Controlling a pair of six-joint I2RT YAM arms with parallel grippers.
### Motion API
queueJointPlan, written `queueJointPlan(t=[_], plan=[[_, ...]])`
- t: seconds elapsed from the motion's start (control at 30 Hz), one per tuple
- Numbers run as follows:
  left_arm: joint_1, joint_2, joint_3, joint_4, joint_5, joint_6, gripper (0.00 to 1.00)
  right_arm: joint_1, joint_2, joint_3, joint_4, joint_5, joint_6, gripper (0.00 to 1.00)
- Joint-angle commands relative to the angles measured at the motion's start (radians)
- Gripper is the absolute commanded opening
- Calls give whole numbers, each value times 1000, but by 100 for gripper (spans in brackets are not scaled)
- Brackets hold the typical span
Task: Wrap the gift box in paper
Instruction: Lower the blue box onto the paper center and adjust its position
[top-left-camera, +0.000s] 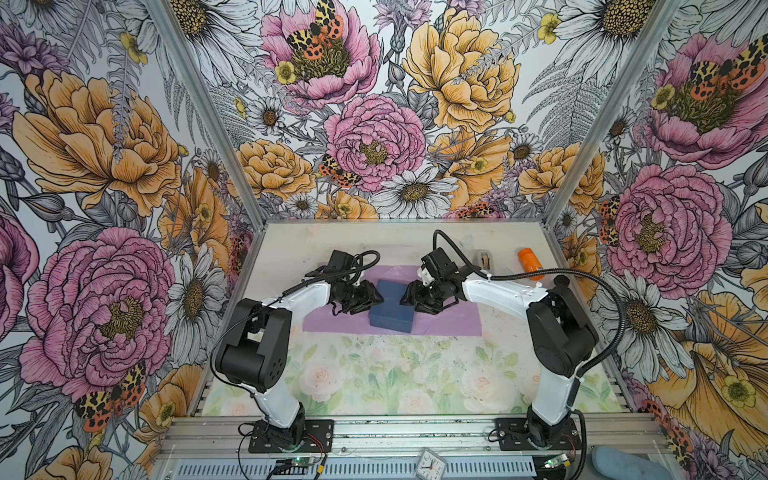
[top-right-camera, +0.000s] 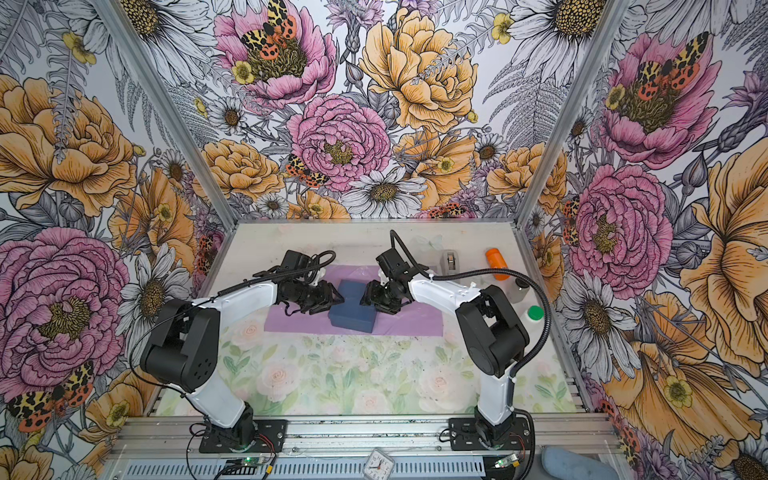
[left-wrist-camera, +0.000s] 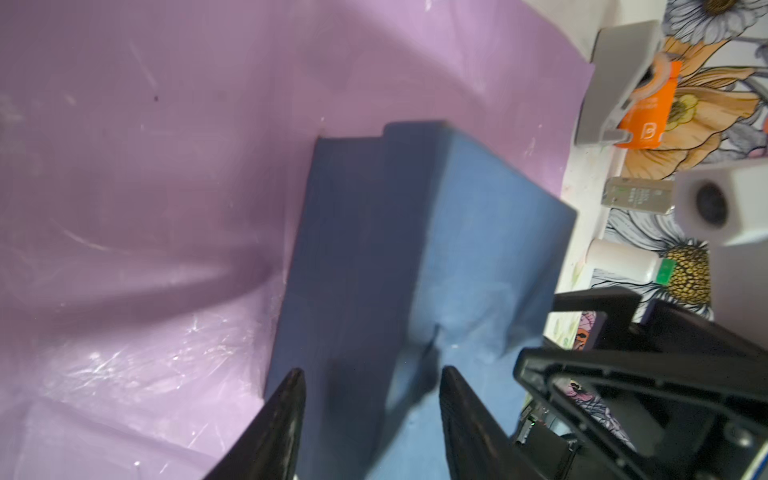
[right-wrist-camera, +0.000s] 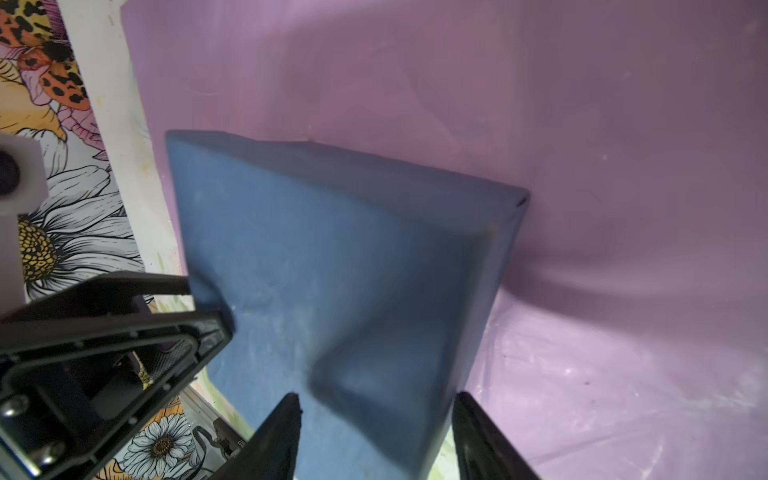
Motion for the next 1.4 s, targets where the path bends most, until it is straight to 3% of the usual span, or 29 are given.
queueJointPlan(t=[0.0, 0.17, 0.37, 0.83, 1.37], plan=[[-3, 22, -58, 58, -10, -4, 48, -5, 20, -16, 35, 21, -2, 56], [-19, 17, -98, 104, 8, -32, 41, -6, 37, -36, 51, 29, -14, 46], [-34, -43, -86, 124, 4, -75, 41, -5, -6, -9, 61, 39, -16, 41], [-33, -103, -11, 135, 0, -127, 41, -4, -41, 100, 59, 56, -16, 39], [-7, -62, 36, 173, -41, -120, 41, -22, 43, 216, 52, 49, -57, 39]])
